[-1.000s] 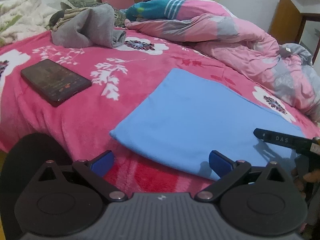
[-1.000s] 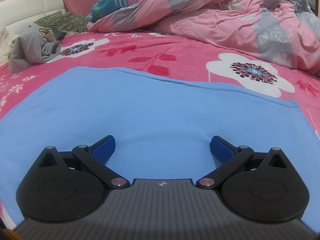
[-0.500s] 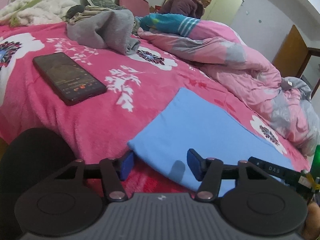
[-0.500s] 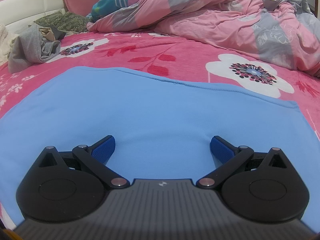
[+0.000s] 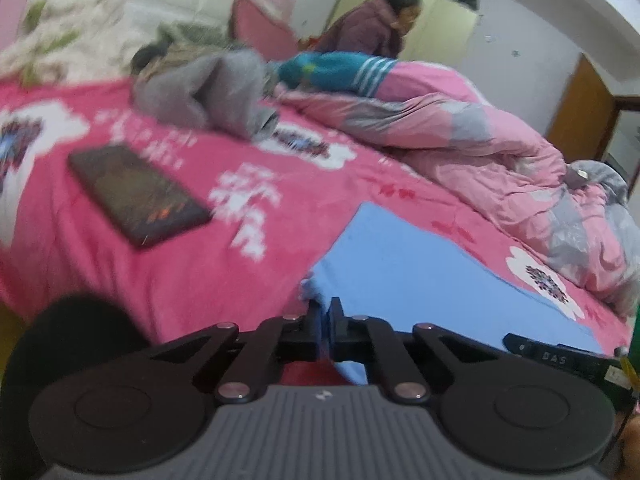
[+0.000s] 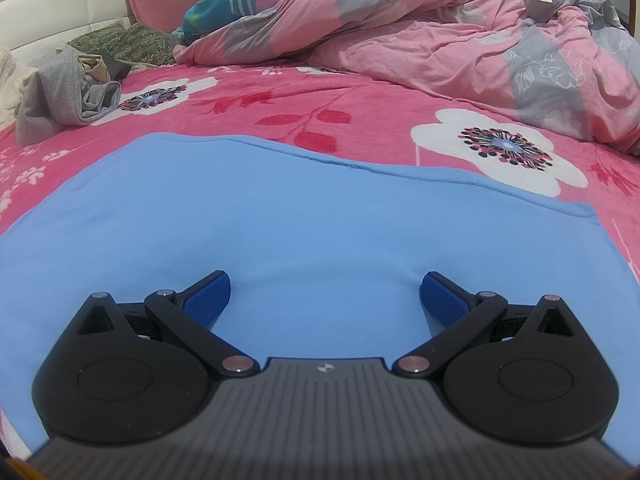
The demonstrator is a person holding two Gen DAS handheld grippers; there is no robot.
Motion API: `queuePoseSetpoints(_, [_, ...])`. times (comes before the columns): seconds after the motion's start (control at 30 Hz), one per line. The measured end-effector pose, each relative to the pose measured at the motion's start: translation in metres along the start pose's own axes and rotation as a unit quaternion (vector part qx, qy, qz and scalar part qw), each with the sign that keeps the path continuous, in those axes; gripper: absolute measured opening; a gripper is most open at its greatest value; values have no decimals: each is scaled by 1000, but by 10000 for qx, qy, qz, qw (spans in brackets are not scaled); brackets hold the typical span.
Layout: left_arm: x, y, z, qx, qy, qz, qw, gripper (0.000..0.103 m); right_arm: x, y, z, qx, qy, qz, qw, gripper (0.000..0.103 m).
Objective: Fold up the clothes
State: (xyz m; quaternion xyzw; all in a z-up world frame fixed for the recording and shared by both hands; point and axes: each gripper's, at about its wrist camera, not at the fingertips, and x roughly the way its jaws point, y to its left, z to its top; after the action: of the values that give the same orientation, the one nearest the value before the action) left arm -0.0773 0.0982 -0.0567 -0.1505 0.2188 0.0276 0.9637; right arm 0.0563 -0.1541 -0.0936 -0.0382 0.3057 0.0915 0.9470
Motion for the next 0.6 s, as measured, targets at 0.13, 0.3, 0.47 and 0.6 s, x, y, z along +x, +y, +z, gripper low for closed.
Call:
queuePoseSetpoints(0.13, [0, -12, 5, 289, -178, -71, 9994, 4, 0, 0, 0, -1, -2, -4, 10000, 102])
queuePoseSetpoints(0.3, [5, -47, -1, 1274, -225, -438, 9906, 4, 1, 0, 0, -3, -2, -7, 10000, 102])
queuePoseSetpoints(0.47, [11, -74, -28, 2121, 39, -816, 9738, 4, 1, 0, 0, -3, -4, -13, 10000, 102])
queuePoseSetpoints(0.6, [13, -81, -48, 2549, 175, -844, 9631, 4, 1, 0, 0, -2, -4, -13, 10000, 102])
